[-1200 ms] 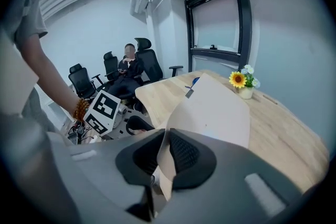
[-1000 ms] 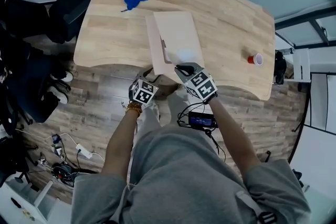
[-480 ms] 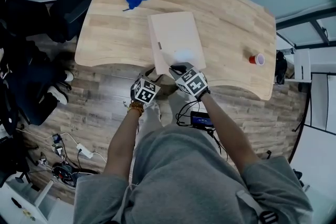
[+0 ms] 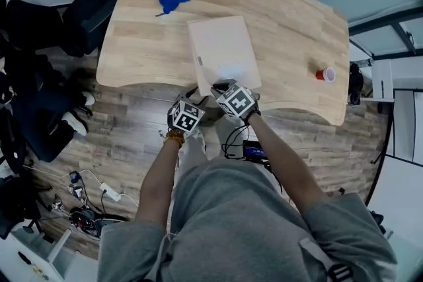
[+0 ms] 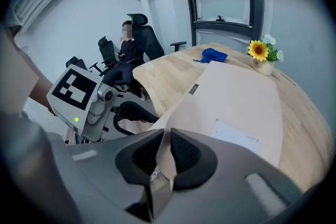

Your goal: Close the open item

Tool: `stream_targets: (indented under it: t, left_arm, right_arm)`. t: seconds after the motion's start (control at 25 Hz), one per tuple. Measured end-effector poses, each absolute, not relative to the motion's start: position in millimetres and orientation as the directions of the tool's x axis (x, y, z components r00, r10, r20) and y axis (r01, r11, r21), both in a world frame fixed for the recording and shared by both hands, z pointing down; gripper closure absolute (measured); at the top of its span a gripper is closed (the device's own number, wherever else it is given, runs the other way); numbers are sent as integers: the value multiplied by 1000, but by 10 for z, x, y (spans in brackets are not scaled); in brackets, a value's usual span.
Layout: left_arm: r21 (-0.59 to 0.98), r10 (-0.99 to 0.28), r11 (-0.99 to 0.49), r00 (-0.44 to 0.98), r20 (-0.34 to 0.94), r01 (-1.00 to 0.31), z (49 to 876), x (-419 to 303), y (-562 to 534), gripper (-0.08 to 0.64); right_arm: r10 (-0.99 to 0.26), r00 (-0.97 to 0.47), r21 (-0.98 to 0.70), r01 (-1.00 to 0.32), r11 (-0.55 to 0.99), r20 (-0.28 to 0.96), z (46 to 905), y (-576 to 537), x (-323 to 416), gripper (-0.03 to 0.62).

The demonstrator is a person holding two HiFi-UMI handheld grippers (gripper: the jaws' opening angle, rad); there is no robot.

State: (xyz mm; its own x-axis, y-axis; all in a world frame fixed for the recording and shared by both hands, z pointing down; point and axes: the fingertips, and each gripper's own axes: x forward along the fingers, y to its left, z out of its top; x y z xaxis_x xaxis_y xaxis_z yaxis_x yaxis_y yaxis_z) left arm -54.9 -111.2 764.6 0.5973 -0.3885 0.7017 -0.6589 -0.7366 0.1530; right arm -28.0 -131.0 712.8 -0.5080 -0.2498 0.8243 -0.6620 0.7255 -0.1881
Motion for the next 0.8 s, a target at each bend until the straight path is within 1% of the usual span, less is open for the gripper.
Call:
stream_targets:
  t: [0.4,0.8]
  left_arm:
    - [167,-376,-739,606,702,-652,7686,-546,-1122,345]
    - [193,-369,-740,628,685,-645,7656,-526,-1169,345]
  right_arm:
    - [-199,-468,-191,-661,725,861,7253,-1354,-361,545]
    - [-190,-434,-175,-670,722,880,7274,-1400,-372,541]
